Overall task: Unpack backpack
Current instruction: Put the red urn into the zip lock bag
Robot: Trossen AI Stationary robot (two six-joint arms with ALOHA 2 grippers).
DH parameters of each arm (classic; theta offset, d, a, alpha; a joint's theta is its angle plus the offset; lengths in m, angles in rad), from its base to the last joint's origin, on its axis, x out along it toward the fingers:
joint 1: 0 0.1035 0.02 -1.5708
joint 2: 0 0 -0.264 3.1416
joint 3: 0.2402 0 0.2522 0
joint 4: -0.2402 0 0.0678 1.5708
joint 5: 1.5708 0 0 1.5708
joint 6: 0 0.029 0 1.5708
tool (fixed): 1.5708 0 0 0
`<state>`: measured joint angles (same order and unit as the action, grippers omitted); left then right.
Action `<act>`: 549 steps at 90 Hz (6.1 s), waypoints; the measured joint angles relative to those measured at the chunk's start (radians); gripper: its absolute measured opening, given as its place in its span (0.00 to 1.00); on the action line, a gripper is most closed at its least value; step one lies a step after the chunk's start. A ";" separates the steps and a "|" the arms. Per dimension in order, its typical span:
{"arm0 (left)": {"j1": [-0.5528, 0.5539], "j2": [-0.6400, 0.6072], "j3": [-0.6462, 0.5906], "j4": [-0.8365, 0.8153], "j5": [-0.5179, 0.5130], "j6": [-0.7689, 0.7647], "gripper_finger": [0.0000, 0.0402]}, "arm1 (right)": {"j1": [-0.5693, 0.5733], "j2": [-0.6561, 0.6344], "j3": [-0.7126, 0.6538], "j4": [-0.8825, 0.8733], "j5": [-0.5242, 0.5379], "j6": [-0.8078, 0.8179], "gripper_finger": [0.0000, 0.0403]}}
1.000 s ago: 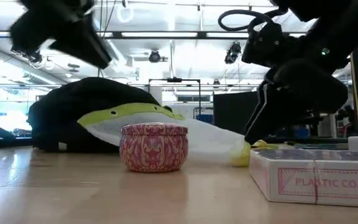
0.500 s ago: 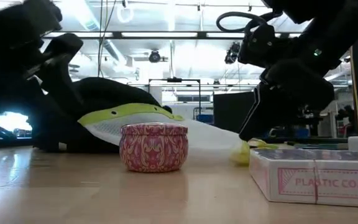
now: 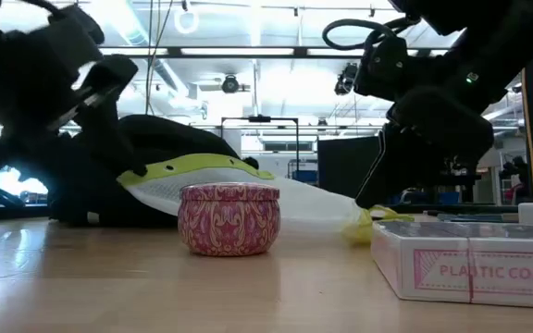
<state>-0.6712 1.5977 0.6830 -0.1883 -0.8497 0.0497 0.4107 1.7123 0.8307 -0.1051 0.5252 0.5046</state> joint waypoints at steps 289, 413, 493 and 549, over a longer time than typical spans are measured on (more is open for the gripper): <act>0.482 -0.566 -0.089 -0.127 0.335 0.131 0.01 | -0.006 0.003 0.000 0.122 -0.074 -0.038 0.34; 0.309 -0.222 -0.033 0.432 0.433 0.200 0.49 | -0.097 0.003 0.000 -0.060 -0.102 -0.297 0.36; 0.309 -0.222 -0.034 0.454 0.433 0.176 0.49 | -0.124 0.003 0.001 -0.220 0.012 -0.343 0.37; 0.309 -0.222 -0.034 0.478 0.433 0.176 0.49 | -0.157 0.003 0.043 -0.071 0.104 -0.426 0.35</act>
<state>-0.3622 1.3754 0.6495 0.2897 -0.4171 0.2260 0.2532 1.7157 0.8738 -0.1759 0.6295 0.0791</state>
